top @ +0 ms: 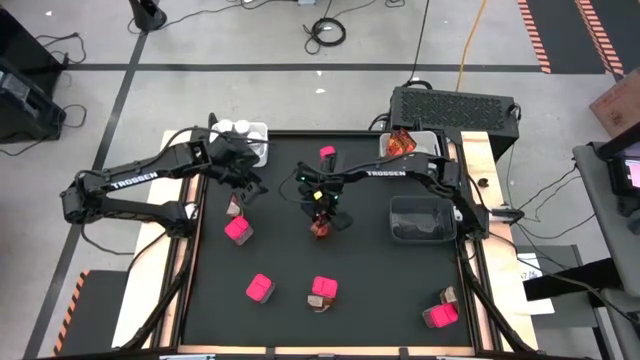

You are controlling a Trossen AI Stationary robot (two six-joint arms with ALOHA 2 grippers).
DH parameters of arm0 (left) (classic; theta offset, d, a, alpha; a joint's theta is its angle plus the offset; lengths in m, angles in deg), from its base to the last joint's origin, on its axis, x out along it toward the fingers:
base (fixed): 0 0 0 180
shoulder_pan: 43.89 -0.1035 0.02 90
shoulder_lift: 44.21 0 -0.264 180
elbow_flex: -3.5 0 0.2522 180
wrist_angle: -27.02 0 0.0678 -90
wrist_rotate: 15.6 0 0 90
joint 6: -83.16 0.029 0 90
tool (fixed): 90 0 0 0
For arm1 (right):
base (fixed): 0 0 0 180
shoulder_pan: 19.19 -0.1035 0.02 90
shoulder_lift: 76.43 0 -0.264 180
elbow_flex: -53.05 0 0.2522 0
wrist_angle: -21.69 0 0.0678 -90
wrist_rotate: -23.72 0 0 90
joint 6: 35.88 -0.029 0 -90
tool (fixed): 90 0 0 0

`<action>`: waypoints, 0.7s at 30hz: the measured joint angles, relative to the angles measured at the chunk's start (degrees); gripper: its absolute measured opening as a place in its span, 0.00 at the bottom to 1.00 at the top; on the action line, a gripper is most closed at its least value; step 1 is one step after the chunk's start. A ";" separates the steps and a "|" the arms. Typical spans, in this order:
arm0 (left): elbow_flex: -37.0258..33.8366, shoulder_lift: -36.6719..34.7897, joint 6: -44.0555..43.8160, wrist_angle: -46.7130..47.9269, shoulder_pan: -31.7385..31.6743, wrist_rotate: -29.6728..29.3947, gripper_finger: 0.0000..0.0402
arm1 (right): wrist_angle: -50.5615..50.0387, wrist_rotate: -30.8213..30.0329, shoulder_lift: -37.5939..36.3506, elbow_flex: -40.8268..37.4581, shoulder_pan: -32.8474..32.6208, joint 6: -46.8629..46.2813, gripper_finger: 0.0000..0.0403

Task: Sort spices by type
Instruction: Put the orange seasoning bag into the right white bin

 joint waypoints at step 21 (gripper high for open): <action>0.00 0.00 1.89 -7.07 0.62 -0.41 0.61 | -14.67 -6.01 -1.86 12.36 1.57 -16.33 0.24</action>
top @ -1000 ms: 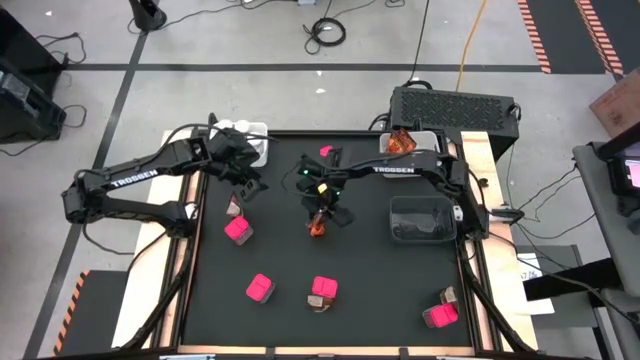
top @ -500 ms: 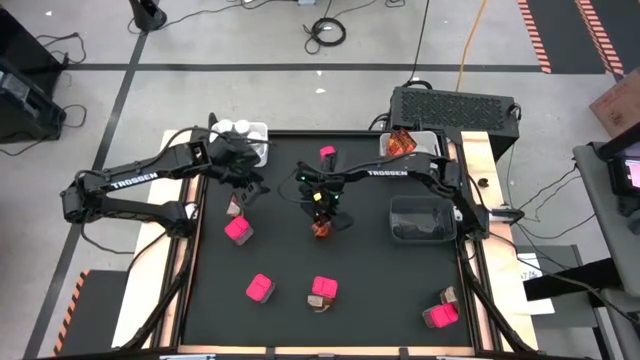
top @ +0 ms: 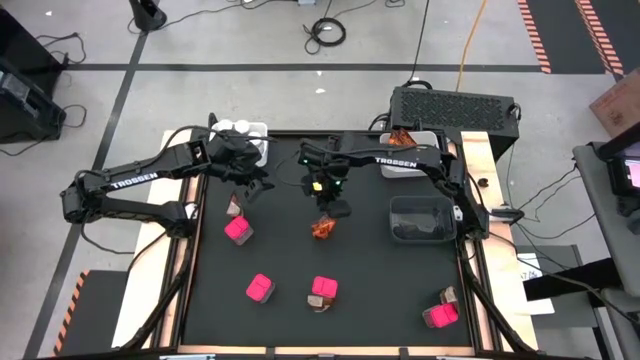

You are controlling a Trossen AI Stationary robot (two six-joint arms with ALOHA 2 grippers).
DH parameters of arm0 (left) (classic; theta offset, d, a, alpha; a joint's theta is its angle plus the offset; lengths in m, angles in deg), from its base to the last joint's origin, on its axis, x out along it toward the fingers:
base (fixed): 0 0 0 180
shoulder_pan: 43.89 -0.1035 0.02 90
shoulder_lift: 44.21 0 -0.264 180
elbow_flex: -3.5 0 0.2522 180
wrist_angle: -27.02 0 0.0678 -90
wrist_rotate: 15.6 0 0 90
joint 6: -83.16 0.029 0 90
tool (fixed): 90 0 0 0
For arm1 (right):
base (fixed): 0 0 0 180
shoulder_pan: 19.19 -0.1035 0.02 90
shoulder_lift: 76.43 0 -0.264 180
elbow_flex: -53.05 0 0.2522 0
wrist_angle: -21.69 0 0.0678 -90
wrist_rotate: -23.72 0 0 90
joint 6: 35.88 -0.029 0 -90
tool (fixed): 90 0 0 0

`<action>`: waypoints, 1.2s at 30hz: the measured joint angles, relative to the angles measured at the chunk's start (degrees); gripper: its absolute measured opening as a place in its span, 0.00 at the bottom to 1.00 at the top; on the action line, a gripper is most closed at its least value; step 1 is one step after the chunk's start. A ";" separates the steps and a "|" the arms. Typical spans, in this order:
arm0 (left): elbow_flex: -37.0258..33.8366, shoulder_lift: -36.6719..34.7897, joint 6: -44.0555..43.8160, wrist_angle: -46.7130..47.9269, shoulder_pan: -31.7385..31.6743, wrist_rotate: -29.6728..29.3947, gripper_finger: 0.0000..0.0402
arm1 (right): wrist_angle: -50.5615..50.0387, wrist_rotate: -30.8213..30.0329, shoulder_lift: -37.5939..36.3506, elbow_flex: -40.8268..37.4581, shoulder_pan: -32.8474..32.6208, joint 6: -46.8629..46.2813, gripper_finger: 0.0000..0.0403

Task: Sort spices by type
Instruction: Put the orange seasoning bag into the right white bin

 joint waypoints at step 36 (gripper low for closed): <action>0.00 0.00 5.22 -0.40 0.00 0.07 0.61 | 3.24 -3.94 0.20 -6.68 -2.84 -6.31 0.35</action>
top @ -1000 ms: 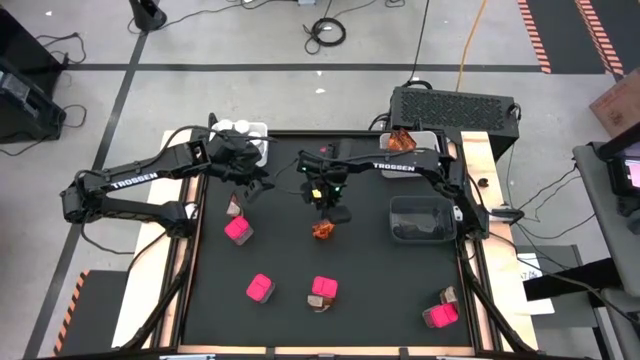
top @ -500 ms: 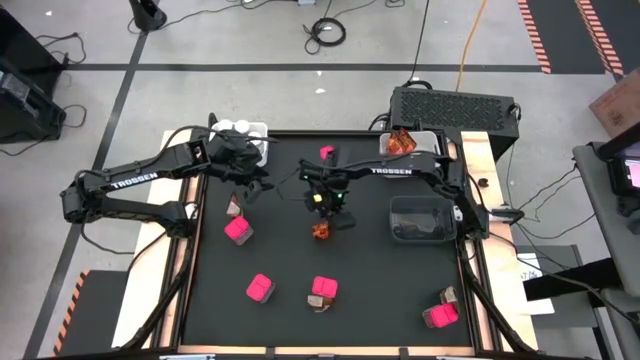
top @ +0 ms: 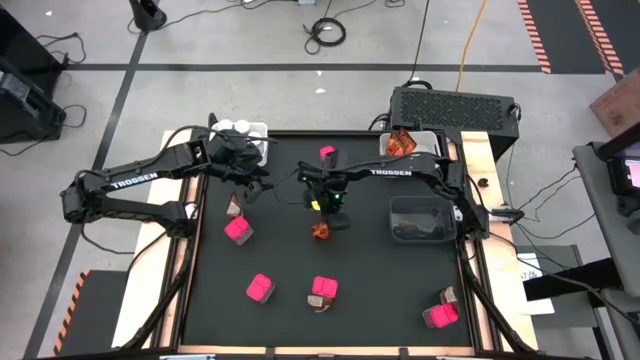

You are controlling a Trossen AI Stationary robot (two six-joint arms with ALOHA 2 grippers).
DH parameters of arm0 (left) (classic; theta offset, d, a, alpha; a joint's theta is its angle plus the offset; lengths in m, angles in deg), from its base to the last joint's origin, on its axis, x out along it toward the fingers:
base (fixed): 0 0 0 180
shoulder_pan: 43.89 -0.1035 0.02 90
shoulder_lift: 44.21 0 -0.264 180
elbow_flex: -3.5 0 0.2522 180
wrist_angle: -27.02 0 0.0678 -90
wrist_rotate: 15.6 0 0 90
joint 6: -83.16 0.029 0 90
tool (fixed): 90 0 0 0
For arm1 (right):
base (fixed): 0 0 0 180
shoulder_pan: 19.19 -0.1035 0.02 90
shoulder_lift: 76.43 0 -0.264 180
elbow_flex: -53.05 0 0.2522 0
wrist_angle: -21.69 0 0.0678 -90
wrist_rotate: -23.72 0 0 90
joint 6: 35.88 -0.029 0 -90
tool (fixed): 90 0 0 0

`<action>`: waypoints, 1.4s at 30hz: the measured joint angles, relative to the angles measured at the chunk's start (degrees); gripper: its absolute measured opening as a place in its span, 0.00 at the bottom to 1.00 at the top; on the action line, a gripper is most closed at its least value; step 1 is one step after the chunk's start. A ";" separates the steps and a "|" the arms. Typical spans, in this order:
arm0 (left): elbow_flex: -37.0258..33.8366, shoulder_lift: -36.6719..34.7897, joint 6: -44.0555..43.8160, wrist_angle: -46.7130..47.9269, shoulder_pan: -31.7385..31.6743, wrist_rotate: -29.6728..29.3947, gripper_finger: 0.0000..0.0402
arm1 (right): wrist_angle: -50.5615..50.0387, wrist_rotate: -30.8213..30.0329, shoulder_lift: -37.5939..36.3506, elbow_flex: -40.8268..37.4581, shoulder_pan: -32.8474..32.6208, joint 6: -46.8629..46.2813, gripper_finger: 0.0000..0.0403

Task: Sort spices by type
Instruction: Put the orange seasoning bag into the right white bin

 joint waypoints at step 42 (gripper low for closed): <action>0.00 0.02 8.35 0.53 -0.02 8.06 0.61 | 7.23 2.44 -0.04 -3.96 -0.94 -4.08 0.34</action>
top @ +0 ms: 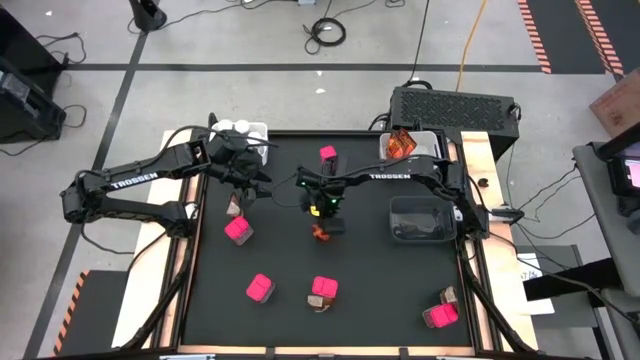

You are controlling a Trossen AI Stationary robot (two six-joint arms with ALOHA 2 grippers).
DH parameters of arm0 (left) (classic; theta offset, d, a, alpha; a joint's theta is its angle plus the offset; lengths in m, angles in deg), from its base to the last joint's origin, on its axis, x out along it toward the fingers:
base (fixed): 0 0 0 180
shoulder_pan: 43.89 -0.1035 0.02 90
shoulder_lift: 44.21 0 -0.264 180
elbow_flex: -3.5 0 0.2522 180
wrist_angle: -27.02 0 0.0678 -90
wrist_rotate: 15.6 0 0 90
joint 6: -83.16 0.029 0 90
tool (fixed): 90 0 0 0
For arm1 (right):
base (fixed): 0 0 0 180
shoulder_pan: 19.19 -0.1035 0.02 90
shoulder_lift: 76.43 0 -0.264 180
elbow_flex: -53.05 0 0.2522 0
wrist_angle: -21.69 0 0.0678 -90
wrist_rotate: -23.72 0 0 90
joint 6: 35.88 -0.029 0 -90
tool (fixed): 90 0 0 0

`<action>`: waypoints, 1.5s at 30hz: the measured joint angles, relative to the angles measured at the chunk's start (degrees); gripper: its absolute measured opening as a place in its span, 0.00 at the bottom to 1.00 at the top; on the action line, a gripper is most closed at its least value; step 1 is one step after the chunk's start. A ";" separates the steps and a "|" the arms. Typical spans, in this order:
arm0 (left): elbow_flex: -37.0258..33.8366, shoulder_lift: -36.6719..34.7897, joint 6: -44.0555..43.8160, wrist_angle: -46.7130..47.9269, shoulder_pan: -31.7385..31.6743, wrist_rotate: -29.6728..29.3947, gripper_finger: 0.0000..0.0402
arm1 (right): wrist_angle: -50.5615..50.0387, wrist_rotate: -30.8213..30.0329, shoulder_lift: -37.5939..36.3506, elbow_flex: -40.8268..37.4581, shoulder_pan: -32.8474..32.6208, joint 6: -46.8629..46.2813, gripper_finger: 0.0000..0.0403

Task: Sort spices by type
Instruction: Put the orange seasoning bag into the right white bin

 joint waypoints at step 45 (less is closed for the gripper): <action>0.00 0.00 2.67 -1.72 -0.04 -1.70 0.61 | -6.35 -7.88 -24.31 -7.77 19.79 -21.52 0.00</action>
